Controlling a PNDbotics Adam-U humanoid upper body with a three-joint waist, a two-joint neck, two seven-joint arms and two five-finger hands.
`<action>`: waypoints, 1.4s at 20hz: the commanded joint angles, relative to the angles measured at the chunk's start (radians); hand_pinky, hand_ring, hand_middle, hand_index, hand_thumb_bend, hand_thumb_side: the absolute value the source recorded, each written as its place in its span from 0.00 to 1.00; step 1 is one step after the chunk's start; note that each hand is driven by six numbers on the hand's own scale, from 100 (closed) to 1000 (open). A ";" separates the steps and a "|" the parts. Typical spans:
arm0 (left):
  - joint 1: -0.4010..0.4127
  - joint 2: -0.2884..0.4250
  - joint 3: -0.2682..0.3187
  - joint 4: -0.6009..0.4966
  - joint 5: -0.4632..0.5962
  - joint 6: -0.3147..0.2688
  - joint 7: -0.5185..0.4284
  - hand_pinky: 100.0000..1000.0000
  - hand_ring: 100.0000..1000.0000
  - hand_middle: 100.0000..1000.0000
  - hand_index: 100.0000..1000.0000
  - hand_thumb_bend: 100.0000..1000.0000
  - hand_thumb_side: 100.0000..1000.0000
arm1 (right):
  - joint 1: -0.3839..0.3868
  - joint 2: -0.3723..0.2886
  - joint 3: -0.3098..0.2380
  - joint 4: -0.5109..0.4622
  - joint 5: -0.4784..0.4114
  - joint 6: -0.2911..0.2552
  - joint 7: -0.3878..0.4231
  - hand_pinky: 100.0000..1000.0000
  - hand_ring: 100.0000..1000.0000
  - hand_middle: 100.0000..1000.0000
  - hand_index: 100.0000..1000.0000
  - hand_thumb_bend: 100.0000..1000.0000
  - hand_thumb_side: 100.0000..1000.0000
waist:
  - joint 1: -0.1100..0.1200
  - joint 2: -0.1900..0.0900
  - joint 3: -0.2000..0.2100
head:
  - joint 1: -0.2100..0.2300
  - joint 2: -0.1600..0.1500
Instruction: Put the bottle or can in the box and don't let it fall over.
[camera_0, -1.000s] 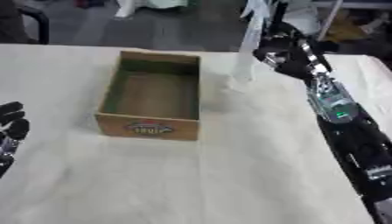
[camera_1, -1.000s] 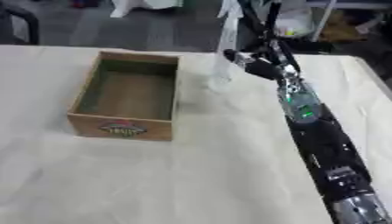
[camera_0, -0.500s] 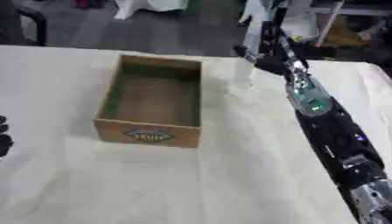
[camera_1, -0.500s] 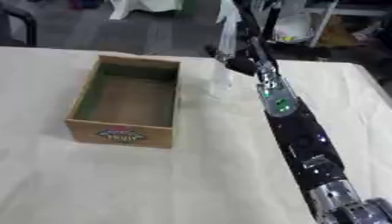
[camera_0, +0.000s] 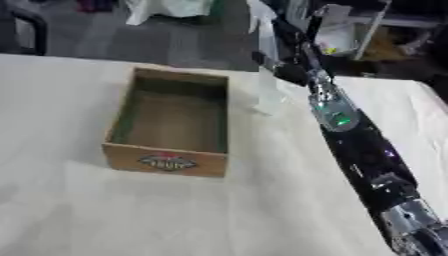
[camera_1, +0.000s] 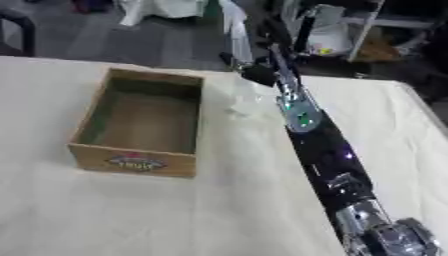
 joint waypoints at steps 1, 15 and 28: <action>-0.013 0.020 0.003 -0.024 -0.002 0.000 0.000 0.67 0.81 0.75 0.80 0.62 0.71 | -0.014 -0.045 -0.012 -0.003 -0.002 0.002 -0.011 0.71 0.90 0.93 1.00 0.65 0.41 | 0.006 -0.011 -0.005 | -0.004 -0.012; -0.016 0.022 0.004 -0.025 -0.002 -0.001 0.000 0.67 0.81 0.75 0.80 0.63 0.70 | -0.009 -0.072 -0.029 0.017 -0.021 0.002 -0.031 0.71 0.90 0.93 1.00 0.64 0.42 | 0.004 -0.015 0.005 | -0.015 -0.023; -0.029 0.028 0.003 -0.030 -0.004 0.000 -0.001 0.67 0.81 0.75 0.80 0.63 0.70 | -0.016 -0.103 -0.047 0.015 -0.046 0.001 -0.054 0.70 0.89 0.92 1.00 0.64 0.43 | -0.006 -0.004 0.050 | -0.039 -0.043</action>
